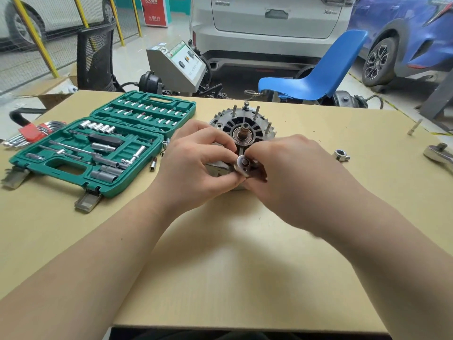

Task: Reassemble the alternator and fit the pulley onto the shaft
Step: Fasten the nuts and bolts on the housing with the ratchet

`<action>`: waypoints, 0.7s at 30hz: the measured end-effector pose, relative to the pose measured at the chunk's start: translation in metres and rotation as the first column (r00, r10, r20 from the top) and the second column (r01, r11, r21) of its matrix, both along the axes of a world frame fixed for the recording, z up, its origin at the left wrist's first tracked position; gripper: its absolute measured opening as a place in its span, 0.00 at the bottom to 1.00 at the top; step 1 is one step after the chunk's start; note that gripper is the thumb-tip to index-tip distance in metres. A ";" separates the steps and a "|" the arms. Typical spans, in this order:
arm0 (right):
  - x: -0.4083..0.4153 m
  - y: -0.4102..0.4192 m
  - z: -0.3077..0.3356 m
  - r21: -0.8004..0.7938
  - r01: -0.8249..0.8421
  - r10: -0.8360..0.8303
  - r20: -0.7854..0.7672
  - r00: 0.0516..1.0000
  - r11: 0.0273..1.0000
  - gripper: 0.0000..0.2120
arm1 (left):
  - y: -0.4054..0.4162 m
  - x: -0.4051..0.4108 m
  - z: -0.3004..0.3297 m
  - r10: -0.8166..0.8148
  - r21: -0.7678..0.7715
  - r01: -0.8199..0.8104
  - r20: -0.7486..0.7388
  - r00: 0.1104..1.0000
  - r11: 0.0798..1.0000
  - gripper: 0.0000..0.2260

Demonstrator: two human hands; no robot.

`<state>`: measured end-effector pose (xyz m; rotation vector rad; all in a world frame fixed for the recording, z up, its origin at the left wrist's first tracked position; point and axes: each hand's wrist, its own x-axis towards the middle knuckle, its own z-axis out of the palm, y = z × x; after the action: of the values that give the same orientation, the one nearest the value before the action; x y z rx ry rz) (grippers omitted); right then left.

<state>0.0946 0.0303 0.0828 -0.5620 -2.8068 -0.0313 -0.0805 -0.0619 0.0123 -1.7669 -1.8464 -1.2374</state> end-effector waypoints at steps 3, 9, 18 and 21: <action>-0.004 -0.007 -0.006 -0.133 0.040 -0.052 -0.081 0.995 0.990 0.09 | -0.001 -0.001 0.001 -0.007 0.010 0.007 0.009 1.000 1.000 0.07; -0.002 -0.007 0.003 0.064 0.050 -0.049 -0.025 0.999 0.997 0.06 | -0.001 -0.003 0.000 -0.035 -0.021 0.035 0.020 0.999 0.999 0.07; -0.004 -0.015 -0.002 -0.127 0.069 -0.075 -0.043 0.996 0.989 0.14 | -0.002 -0.001 0.002 -0.019 -0.021 0.019 0.009 1.000 1.000 0.08; -0.008 -0.017 -0.003 -0.134 0.092 -0.098 -0.039 0.994 0.987 0.17 | -0.002 -0.002 0.002 -0.028 -0.027 0.028 0.012 1.000 0.999 0.09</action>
<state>0.0870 0.0130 0.0801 -0.7179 -2.7502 0.1475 -0.0824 -0.0644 0.0139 -1.8099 -1.8597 -1.2411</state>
